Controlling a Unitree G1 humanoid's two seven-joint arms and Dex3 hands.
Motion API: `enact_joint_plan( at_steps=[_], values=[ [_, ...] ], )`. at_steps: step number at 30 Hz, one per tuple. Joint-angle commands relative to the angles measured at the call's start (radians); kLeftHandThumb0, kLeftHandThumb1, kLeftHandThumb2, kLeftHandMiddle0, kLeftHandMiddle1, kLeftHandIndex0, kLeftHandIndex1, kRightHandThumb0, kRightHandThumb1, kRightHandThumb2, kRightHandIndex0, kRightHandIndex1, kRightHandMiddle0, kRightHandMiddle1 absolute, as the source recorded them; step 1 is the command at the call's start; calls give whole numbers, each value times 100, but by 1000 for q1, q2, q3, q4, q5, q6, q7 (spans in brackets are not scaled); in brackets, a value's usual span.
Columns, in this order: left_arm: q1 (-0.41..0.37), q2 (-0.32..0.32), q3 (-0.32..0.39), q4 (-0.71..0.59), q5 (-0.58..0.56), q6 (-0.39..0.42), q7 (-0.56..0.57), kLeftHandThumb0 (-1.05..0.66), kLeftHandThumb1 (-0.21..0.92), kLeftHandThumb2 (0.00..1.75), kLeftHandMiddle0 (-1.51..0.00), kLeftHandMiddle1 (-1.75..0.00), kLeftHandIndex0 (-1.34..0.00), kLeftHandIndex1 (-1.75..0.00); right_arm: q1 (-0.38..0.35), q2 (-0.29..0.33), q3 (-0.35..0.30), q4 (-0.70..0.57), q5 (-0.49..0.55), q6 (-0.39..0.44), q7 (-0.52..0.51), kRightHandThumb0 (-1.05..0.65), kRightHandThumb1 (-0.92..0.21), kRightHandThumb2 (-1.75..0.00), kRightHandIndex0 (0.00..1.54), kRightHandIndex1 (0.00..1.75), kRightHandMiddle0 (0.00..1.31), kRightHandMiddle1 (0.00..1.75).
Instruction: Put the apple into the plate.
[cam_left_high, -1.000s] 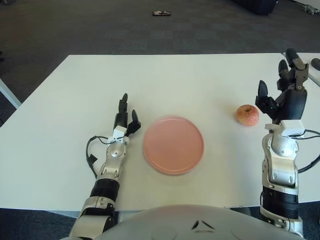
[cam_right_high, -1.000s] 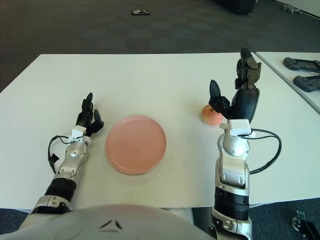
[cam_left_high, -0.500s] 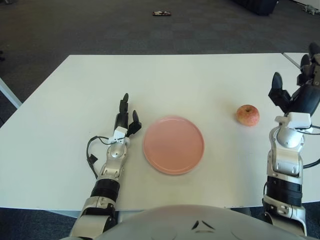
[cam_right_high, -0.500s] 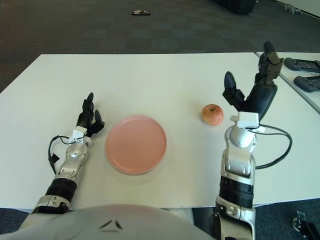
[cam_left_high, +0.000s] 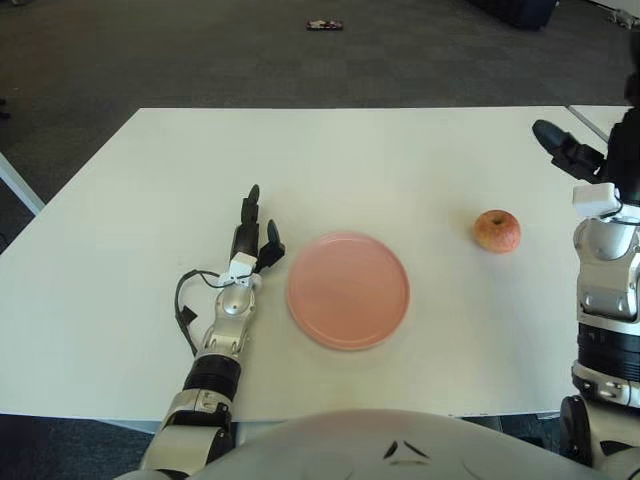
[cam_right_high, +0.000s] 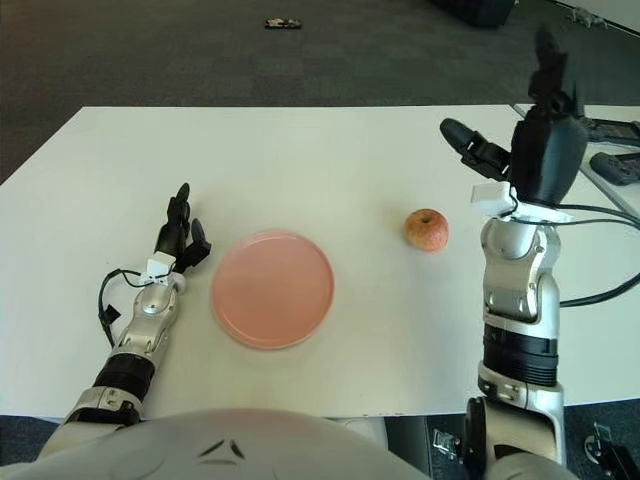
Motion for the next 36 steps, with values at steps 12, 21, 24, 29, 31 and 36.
enact_joint_plan(
  at_steps=[12,21,24,29,31,36],
  values=[
    [15,-4,2,52,-10,19,-11,-78,92,99,-9,0,0,-22,-32,-215,137,269,-34,-4,219,-105,-87,-7,0,0,0,0],
    [18,-8,-1,51,-10,10,-9,-77,92,99,-10,-1,0,-25,-79,-291,206,353,-77,-7,229,-105,-84,-3,0,0,0,0],
    [18,-9,0,50,-11,9,-9,-77,92,99,-10,-1,0,-25,-87,-305,217,375,-78,-21,224,-105,-84,-3,0,0,0,0],
    [18,-9,0,49,-13,8,-11,-77,92,99,-10,-1,0,-25,-104,-321,236,412,-84,-41,217,-105,-84,-3,0,0,0,0],
    [19,-9,0,48,-14,9,-11,-77,92,99,-10,-1,0,-25,-112,-326,246,423,-88,-45,218,-105,-85,-3,0,0,0,0],
    [18,-10,0,50,-15,6,-11,-77,92,99,-10,0,0,-24,-134,-351,284,466,-109,-59,234,-105,-86,-3,0,0,0,0]
  ],
)
